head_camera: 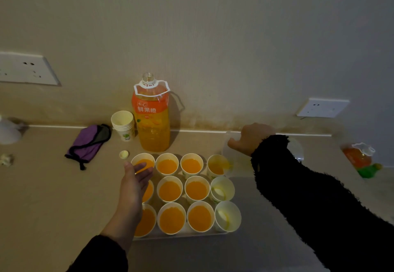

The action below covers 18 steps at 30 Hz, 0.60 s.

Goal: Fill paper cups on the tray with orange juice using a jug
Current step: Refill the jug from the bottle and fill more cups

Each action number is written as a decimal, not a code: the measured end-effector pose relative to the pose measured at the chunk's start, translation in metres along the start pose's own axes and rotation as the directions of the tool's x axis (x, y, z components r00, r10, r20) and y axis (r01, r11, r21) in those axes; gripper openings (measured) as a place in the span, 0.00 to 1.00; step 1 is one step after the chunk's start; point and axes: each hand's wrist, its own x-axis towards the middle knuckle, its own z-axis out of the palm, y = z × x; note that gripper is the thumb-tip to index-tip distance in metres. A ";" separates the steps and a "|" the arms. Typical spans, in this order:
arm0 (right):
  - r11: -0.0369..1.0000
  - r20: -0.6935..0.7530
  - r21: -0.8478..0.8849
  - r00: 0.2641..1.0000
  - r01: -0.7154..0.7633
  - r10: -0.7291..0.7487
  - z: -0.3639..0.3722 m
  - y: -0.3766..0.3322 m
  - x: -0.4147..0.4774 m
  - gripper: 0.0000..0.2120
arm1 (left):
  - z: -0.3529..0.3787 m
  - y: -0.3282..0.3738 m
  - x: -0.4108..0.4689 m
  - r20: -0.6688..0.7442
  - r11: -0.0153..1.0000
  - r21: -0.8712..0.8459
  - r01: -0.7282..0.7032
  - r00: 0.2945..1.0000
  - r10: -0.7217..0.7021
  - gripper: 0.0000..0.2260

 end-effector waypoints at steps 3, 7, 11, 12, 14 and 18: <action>1.000 0.005 -0.005 1.000 0.011 -0.011 -0.001 -0.001 0.001 0.28 | 0.000 0.001 0.000 -0.005 1.000 0.007 -0.002 1.000 0.002 0.26; 1.000 -0.003 -0.013 1.000 0.015 -0.015 -0.001 -0.002 0.001 0.28 | 0.000 0.002 0.001 -0.009 1.000 0.010 -0.001 1.000 0.001 0.25; 1.000 -0.011 -0.006 1.000 0.009 -0.009 0.000 -0.002 0.001 0.28 | 0.000 0.002 0.001 -0.004 1.000 0.002 -0.003 1.000 0.003 0.25; 1.000 -0.012 -0.010 1.000 0.009 -0.009 0.000 -0.002 0.001 0.28 | 0.000 0.002 0.000 -0.002 1.000 0.003 -0.002 1.000 0.002 0.25; 1.000 -0.014 -0.010 1.000 0.012 -0.012 0.001 -0.002 0.001 0.29 | 0.001 0.003 0.000 0.000 1.000 0.005 -0.003 1.000 0.003 0.25; 1.000 -0.008 -0.001 1.000 0.018 -0.018 0.001 -0.003 0.000 0.29 | 0.001 0.002 0.001 -0.007 1.000 0.014 -0.007 1.000 0.007 0.25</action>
